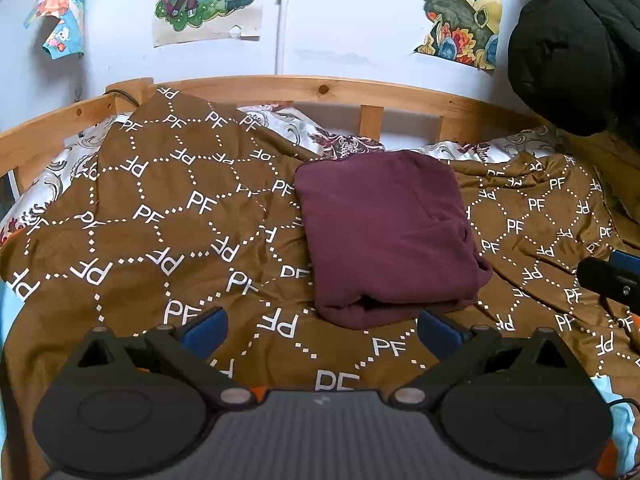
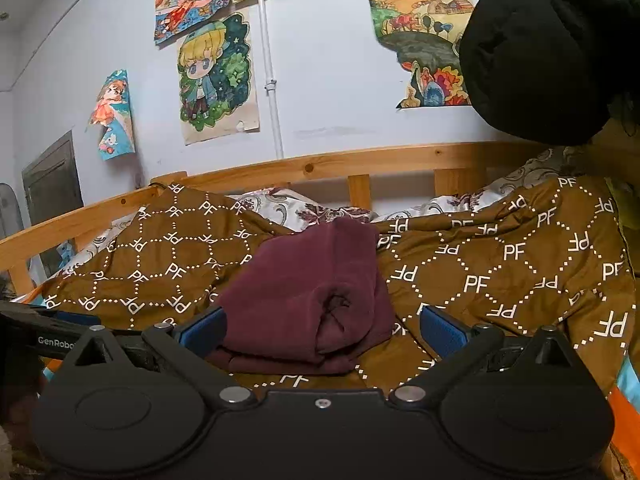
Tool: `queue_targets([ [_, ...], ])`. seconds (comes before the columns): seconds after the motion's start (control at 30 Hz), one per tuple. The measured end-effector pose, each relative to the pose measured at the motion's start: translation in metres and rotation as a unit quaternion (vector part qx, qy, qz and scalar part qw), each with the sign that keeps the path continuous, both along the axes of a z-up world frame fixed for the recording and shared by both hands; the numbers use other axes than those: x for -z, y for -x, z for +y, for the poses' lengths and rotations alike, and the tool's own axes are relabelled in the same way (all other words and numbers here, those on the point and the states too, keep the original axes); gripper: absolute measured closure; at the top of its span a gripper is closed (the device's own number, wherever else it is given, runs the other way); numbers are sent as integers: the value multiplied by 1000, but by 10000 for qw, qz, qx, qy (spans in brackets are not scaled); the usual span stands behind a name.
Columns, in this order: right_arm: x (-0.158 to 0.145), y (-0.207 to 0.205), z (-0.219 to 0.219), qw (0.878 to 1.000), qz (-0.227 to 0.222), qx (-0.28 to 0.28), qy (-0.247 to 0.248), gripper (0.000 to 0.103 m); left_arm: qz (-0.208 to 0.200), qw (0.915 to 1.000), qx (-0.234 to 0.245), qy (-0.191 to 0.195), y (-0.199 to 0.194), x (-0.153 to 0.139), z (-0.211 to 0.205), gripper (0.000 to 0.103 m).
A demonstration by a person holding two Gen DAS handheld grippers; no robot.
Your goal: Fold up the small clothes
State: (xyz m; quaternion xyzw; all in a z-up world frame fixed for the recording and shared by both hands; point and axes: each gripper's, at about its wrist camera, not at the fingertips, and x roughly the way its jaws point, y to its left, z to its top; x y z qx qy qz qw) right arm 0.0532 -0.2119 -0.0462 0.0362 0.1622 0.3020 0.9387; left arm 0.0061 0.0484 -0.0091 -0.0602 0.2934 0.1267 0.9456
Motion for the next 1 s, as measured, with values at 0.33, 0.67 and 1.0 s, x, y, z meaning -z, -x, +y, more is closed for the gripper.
queue_targets([
  [0.33, 0, -3, -2, 10000, 49, 53, -13, 1, -4, 10000, -22, -15, 1, -1, 0, 1],
  [0.67, -1, -3, -2, 9999, 60, 80, -28, 1, -10, 10000, -35, -32, 0, -1, 0, 1],
  [1.0, 0, -3, -2, 9999, 82, 112, -30, 1, -10, 10000, -44, -31, 0, -1, -1, 0],
])
